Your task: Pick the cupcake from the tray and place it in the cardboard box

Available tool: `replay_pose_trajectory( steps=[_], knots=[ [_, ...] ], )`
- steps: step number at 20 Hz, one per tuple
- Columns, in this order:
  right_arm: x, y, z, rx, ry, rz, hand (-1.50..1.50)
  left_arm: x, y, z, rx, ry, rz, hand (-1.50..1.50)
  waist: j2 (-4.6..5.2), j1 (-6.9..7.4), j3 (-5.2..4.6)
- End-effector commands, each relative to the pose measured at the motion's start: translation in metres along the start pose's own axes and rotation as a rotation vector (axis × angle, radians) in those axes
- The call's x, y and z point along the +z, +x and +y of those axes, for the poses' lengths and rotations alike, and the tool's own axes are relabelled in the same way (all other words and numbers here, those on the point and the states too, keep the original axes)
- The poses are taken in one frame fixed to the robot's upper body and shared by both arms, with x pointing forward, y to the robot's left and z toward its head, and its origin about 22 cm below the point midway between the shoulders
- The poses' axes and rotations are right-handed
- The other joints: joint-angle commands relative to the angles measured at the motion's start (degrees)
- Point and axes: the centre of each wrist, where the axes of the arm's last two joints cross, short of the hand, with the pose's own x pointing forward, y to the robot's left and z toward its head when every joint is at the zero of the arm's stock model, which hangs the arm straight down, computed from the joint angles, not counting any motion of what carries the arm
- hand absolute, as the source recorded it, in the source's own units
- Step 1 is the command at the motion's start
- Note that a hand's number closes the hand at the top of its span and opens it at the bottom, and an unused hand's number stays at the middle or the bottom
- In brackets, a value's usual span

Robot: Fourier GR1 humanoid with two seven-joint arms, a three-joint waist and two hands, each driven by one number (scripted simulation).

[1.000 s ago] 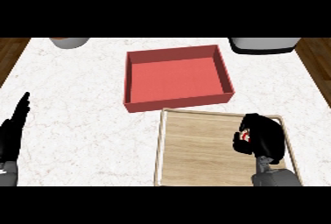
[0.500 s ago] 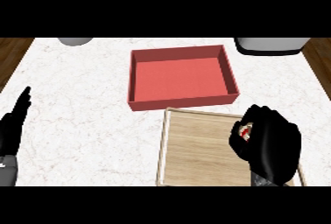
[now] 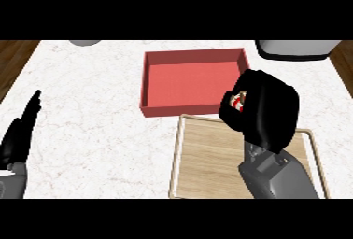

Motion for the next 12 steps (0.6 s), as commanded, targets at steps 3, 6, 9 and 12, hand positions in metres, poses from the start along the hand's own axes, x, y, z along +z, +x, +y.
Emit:
replay_pose_trajectory(
  steps=[3,6,9,12],
  knots=[
    [-0.058,0.044,0.006,-0.116,-0.004,0.047,1.50,-0.001,0.007,-0.002,0.001,-0.016,0.004,0.00,0.18,0.67,0.02],
    [-0.071,0.054,0.022,-0.183,0.005,0.083,1.50,0.001,-0.001,0.005,0.008,-0.010,-0.001,0.00,0.30,1.26,0.02],
    [-0.096,0.057,0.028,-0.250,0.039,0.119,1.50,-0.002,-0.018,-0.005,0.001,-0.009,-0.006,0.00,0.59,1.01,-0.04],
    [-0.119,0.062,0.043,-0.263,0.052,0.128,1.50,-0.004,0.001,0.013,-0.001,-0.010,-0.024,0.00,0.62,1.72,0.01]
  ],
)
